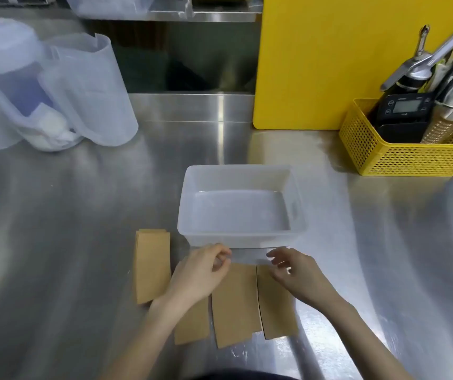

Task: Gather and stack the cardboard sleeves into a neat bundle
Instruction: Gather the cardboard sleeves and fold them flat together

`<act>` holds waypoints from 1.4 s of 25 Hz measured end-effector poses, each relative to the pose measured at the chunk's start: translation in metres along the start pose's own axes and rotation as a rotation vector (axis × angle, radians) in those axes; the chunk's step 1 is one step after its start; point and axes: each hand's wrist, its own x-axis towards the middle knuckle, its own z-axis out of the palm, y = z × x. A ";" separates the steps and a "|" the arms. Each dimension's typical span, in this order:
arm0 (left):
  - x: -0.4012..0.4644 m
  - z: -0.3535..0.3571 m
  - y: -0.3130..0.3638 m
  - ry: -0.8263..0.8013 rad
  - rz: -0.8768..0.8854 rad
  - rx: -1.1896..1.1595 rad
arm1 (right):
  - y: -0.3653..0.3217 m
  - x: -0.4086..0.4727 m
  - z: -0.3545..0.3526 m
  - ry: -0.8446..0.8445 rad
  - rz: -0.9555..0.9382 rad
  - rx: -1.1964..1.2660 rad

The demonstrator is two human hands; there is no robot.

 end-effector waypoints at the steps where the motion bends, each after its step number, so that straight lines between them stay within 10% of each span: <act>1: 0.000 0.002 -0.001 -0.041 -0.011 0.035 | 0.004 0.002 0.001 -0.012 0.022 -0.022; 20: 0.000 0.034 -0.020 -0.194 -0.030 0.371 | 0.019 0.017 0.030 -0.003 0.154 -0.334; 35: 0.002 0.034 -0.023 -0.160 -0.049 0.202 | 0.018 0.004 0.019 0.078 0.021 0.157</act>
